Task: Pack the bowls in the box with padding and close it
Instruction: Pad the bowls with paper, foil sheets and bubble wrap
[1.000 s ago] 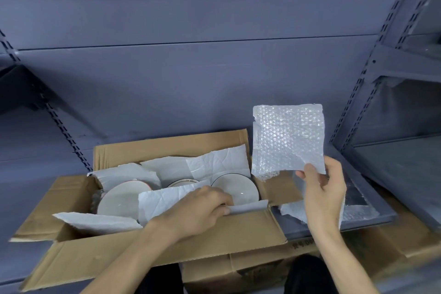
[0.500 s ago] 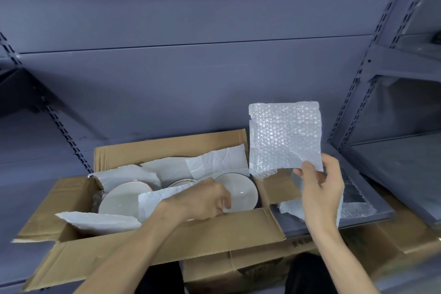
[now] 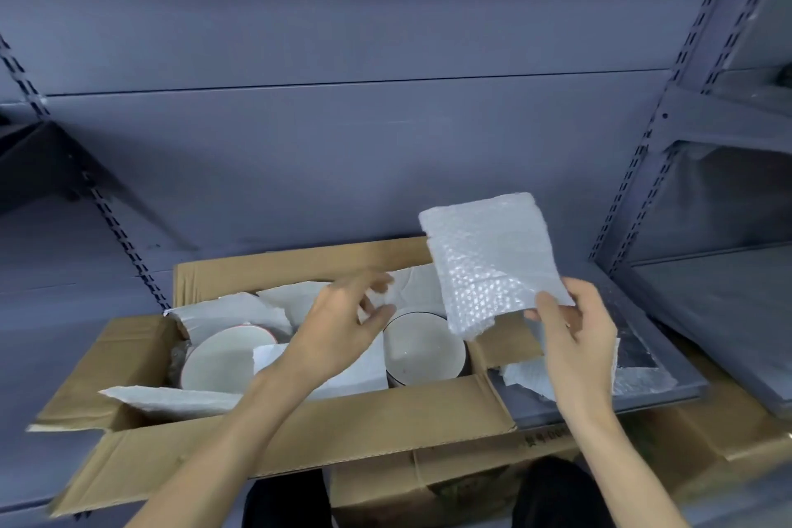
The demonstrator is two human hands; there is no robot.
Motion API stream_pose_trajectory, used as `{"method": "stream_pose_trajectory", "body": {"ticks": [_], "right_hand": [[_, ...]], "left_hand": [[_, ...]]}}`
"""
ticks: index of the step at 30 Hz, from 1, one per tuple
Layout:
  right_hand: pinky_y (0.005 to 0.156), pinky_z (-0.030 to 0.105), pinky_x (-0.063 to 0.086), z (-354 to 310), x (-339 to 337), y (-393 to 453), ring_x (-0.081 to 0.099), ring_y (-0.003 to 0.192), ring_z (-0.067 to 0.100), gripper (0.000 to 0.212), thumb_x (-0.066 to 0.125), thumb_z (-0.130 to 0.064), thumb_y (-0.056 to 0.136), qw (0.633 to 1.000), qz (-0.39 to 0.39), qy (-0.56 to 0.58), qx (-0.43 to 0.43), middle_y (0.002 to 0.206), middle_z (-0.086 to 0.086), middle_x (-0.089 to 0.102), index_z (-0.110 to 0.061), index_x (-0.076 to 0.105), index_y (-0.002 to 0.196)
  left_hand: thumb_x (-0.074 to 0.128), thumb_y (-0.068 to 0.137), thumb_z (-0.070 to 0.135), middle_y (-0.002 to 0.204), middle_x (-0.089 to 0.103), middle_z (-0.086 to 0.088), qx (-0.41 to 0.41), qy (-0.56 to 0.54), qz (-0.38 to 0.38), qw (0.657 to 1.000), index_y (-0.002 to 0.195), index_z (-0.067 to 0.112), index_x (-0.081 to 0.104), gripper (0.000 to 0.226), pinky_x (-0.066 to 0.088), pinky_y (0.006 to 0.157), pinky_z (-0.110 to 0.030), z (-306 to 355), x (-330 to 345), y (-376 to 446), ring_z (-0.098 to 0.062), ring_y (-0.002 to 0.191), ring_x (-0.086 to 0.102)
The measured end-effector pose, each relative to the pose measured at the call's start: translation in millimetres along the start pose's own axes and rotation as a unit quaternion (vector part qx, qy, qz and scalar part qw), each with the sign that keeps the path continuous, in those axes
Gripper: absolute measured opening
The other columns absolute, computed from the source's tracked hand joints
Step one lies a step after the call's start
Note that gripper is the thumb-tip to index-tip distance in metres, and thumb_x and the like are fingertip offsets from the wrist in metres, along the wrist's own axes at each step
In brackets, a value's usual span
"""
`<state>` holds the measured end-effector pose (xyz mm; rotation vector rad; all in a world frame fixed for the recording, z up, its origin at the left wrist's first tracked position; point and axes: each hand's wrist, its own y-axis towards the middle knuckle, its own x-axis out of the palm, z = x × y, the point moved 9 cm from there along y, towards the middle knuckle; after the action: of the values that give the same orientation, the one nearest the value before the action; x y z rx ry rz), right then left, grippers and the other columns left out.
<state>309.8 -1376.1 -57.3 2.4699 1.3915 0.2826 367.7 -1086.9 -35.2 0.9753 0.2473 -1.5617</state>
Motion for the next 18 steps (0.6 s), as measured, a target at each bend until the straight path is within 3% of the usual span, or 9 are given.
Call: {"method": "stream_pose_trajectory", "body": {"ticks": [3, 6, 8, 10, 11, 12, 14, 16, 18], "right_hand": [[0.072, 0.008, 0.049, -13.8, 17.4, -1.3, 0.069, 0.089, 0.003, 0.023, 0.063, -0.009, 0.100, 0.995, -0.087, -0.037, -0.035, 0.096, -0.018, 0.072, -0.032, 0.066, 0.103], [0.077, 0.008, 0.047, -31.7, 37.0, -4.8, 0.067, 0.096, 0.007, 0.030, 0.063, 0.000, 0.098, 0.979, -0.165, -0.073, -0.099, 0.100, -0.013, 0.071, -0.030, 0.069, 0.100], [0.076, 0.008, 0.045, -36.6, 48.3, -5.9, 0.066, 0.093, 0.008, 0.037, 0.065, -0.002, 0.098, 0.968, -0.205, -0.086, -0.114, 0.098, -0.014, 0.070, -0.038, 0.068, 0.097], [0.074, 0.008, 0.045, -34.4, 54.3, -5.1, 0.065, 0.088, 0.009, 0.037, 0.066, -0.005, 0.098, 0.967, -0.222, -0.078, -0.098, 0.095, -0.013, 0.069, -0.043, 0.067, 0.100], [0.073, 0.008, 0.045, -31.8, 55.2, -4.6, 0.064, 0.087, 0.009, 0.035, 0.066, -0.006, 0.098, 0.969, -0.223, -0.066, -0.086, 0.095, -0.013, 0.069, -0.040, 0.068, 0.105], [0.074, 0.008, 0.045, -29.9, 55.3, -4.5, 0.064, 0.086, 0.007, 0.032, 0.067, -0.007, 0.098, 0.971, -0.220, -0.051, -0.077, 0.095, -0.013, 0.069, -0.036, 0.069, 0.111], [0.076, 0.007, 0.047, -26.9, 56.2, -5.5, 0.064, 0.086, 0.005, 0.031, 0.069, -0.008, 0.097, 0.973, -0.221, -0.028, -0.065, 0.094, -0.016, 0.069, -0.030, 0.068, 0.119], [0.077, 0.013, 0.051, -16.7, 61.6, -8.4, 0.065, 0.083, 0.006, 0.037, 0.072, -0.013, 0.096, 0.966, -0.257, -0.021, -0.031, 0.099, -0.015, 0.070, -0.034, 0.065, 0.126], [0.072, 0.019, 0.053, -0.5, 71.4, -14.0, 0.063, 0.072, 0.007, 0.039, 0.074, -0.024, 0.094, 0.939, -0.333, -0.083, 0.006, 0.111, -0.016, 0.070, -0.045, 0.063, 0.126]], "left_hand": [[0.076, 0.088, 0.039, 0.138, 0.046, 0.014, -0.013, -0.085, 0.098, 0.991, 0.145, 0.037, 0.037, 0.069, 0.046, 0.093, -0.017, 0.2, -28.2, -3.1, -0.001, 0.125, 0.050], [0.079, 0.081, 0.053, 0.156, 0.032, 0.024, 0.008, -0.074, 0.064, 0.995, 0.157, 0.044, 0.016, 0.099, 0.035, 0.110, -0.022, 12.6, -38.7, -3.8, 0.001, 0.144, 0.031], [0.077, 0.082, 0.054, 0.137, 0.054, 0.031, 0.003, -0.040, 0.013, 0.999, 0.145, 0.048, 0.040, 0.073, 0.043, 0.098, -0.022, 15.2, -34.7, -5.2, 0.004, 0.126, 0.050], [0.075, 0.087, 0.046, 0.083, 0.065, 0.020, 0.019, -0.022, -0.010, 1.000, 0.095, 0.031, 0.068, 0.018, 0.048, 0.073, -0.024, 18.1, -29.1, -10.6, -0.003, 0.080, 0.058], [0.074, 0.089, 0.041, 0.066, 0.054, 0.009, 0.032, -0.023, -0.018, 0.999, 0.073, 0.021, 0.059, 0.030, 0.044, 0.063, -0.025, 16.6, -23.9, -14.2, -0.008, 0.064, 0.048], [0.074, 0.090, 0.039, 0.061, 0.048, -0.001, 0.029, -0.024, -0.037, 0.999, 0.065, 0.015, 0.051, 0.041, 0.042, 0.057, -0.027, 12.4, -16.0, -18.5, -0.013, 0.058, 0.040], [0.075, 0.089, 0.038, 0.062, 0.052, -0.011, -0.014, -0.009, -0.066, 0.998, 0.065, 0.006, 0.052, 0.046, 0.043, 0.057, -0.035, -0.7, -5.1, -26.3, -0.021, 0.057, 0.040], [0.077, 0.086, 0.034, 0.057, 0.047, -0.005, -0.047, 0.017, -0.089, 0.995, 0.064, 0.004, 0.052, 0.046, 0.036, 0.052, -0.027, -15.5, 6.2, -34.5, -0.010, 0.052, 0.034], [0.080, 0.082, 0.028, 0.051, 0.038, 0.011, -0.049, 0.042, -0.099, 0.993, 0.056, 0.015, 0.043, 0.046, 0.033, 0.049, -0.019, -21.2, 13.2, -39.4, -0.008, 0.051, 0.038]]}}
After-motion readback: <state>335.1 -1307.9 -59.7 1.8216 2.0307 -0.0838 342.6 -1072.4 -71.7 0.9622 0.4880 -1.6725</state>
